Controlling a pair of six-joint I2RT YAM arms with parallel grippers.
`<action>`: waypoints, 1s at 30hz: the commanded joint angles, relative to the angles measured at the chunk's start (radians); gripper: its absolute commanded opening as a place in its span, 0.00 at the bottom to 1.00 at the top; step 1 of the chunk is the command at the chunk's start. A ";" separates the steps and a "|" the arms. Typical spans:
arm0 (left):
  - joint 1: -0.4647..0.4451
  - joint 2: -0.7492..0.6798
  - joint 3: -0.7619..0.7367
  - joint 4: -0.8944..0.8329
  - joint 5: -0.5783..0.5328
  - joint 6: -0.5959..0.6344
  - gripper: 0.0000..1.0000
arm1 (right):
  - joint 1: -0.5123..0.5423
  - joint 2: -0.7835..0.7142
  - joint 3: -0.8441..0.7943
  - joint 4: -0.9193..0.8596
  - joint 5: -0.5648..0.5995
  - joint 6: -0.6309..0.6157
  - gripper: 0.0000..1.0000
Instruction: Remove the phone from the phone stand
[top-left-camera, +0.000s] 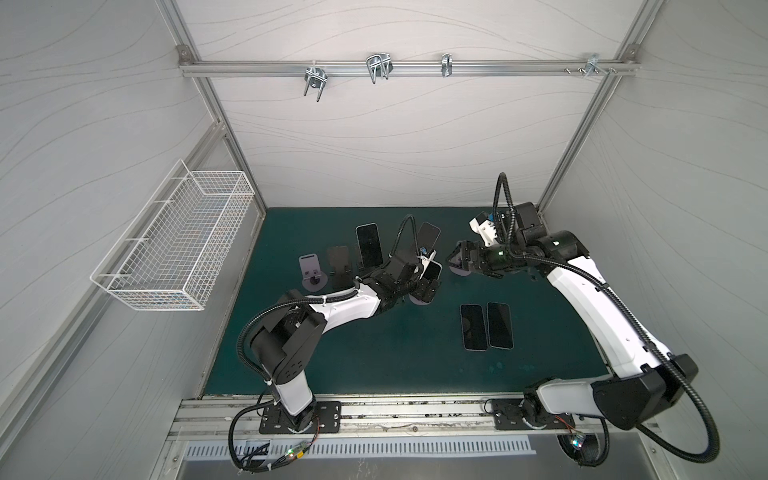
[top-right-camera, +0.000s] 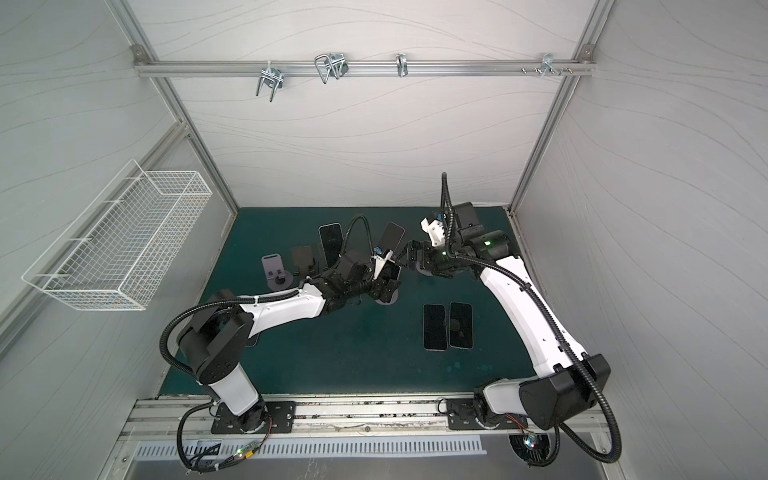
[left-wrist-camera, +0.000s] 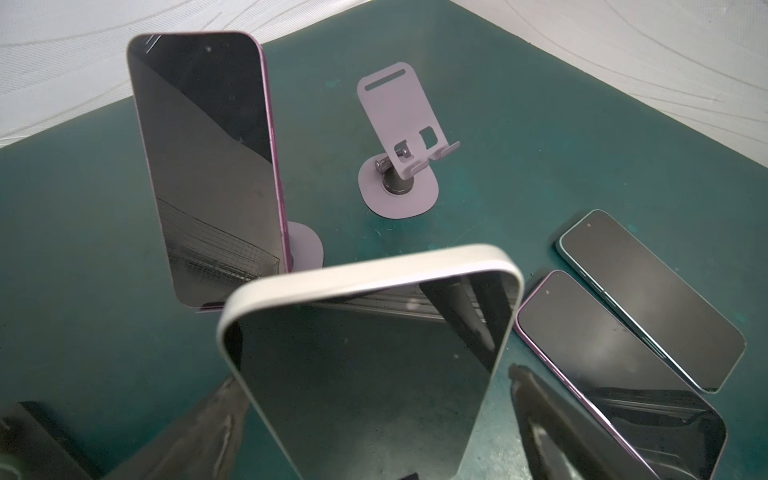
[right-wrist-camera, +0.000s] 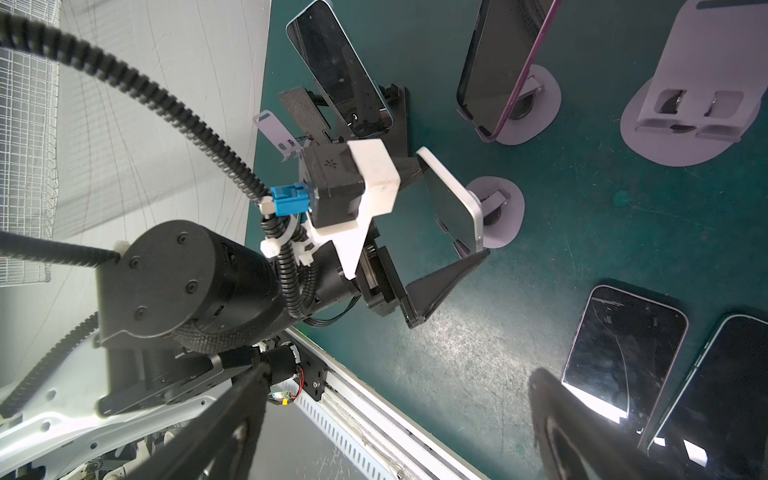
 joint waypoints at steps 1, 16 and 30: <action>-0.004 0.019 0.052 0.029 -0.021 0.023 0.96 | -0.004 -0.019 0.013 0.001 -0.010 0.002 0.99; -0.003 0.024 0.062 0.015 -0.008 0.005 0.93 | -0.004 -0.018 -0.007 0.009 -0.020 0.007 0.99; -0.004 0.023 0.073 -0.009 0.006 0.019 0.81 | -0.004 -0.017 -0.010 0.013 -0.030 0.008 0.99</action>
